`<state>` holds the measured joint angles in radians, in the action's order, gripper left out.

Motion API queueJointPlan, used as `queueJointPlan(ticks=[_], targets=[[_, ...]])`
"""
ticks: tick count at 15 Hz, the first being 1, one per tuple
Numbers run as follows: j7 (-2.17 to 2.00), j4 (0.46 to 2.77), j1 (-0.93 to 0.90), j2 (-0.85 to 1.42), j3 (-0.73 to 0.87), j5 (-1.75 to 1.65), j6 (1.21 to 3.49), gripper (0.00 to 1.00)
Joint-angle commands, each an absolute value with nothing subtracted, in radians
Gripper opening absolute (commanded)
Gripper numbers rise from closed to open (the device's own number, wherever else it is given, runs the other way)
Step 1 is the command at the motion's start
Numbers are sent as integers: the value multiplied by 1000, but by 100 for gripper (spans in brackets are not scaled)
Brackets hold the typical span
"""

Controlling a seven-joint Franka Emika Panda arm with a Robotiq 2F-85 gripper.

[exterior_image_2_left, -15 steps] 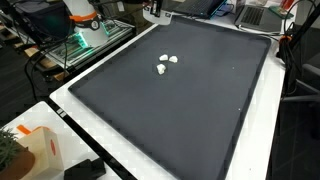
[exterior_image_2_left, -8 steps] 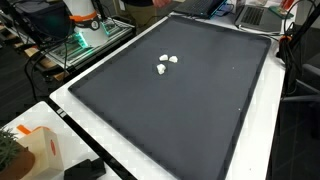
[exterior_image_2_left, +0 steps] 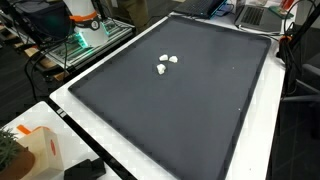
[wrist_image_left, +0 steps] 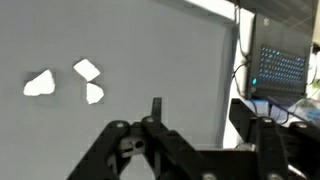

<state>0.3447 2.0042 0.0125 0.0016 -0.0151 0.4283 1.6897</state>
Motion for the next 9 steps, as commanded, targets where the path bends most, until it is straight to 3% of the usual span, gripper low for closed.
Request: queueJointPlan(ticks=[1, 9], targets=[[492, 2242, 58, -109, 46, 377, 1969, 99], [605, 2711, 39, -352, 95, 394, 2637, 100]])
